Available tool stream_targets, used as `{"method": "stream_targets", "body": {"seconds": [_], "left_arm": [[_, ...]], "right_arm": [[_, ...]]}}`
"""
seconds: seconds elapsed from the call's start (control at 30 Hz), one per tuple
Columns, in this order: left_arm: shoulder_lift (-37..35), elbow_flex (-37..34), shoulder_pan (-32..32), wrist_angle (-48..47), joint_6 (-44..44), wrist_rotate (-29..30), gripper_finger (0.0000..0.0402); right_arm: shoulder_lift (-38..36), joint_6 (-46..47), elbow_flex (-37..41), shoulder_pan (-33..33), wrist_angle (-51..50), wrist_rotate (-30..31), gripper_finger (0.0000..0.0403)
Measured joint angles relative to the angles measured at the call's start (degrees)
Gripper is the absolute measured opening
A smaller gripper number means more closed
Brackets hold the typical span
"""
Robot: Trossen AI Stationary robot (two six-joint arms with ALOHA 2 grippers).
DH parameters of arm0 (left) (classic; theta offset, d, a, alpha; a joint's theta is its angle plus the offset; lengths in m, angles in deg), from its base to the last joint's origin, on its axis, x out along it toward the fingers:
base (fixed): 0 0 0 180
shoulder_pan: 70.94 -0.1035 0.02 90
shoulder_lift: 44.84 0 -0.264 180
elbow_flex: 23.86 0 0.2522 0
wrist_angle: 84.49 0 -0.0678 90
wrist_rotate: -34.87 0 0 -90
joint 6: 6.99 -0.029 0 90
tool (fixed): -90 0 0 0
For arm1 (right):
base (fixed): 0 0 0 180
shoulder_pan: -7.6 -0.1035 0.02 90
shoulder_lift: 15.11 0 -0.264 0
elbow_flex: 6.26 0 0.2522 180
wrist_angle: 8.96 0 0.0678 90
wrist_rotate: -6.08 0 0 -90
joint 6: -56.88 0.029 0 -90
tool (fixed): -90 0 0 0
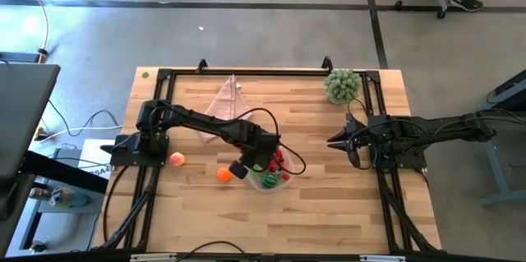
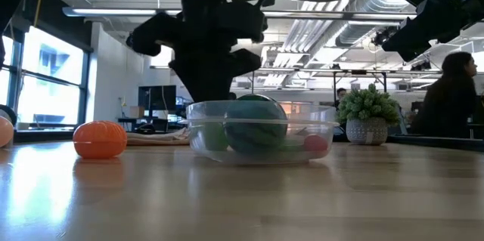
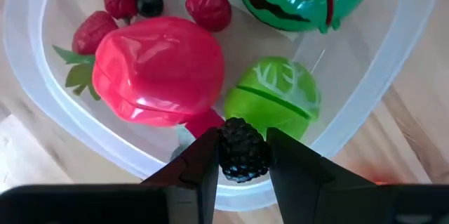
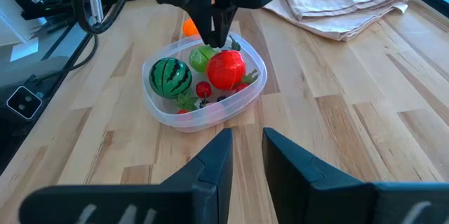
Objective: Pick and placing Produce into tupperware
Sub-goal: Put the blackberry into the transparent bin
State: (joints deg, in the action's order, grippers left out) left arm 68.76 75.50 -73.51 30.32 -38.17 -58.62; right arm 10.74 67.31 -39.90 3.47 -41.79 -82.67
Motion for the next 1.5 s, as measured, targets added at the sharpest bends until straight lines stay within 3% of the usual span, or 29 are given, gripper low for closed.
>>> {"method": "stream_targets", "body": {"seconds": [0.3,0.47,1.3,1.5], "left_arm": [[0.0,0.0,-0.1,1.2,1.1,0.1,0.0102],[0.0,0.0,0.0,3.6,5.1,3.1,0.0102],[0.0,0.0,0.0,1.3,9.0,1.2,0.0103],[0.0,0.0,0.1,1.9,11.1,0.9,0.0150]], "right_arm": [[0.0,0.0,0.0,0.0,0.0,0.0,0.0068],[0.0,0.0,0.0,0.0,0.0,0.0,0.0068],[0.0,0.0,0.0,0.0,0.0,0.0,0.0068],[0.0,0.0,0.0,0.0,0.0,0.0,0.0068]]}}
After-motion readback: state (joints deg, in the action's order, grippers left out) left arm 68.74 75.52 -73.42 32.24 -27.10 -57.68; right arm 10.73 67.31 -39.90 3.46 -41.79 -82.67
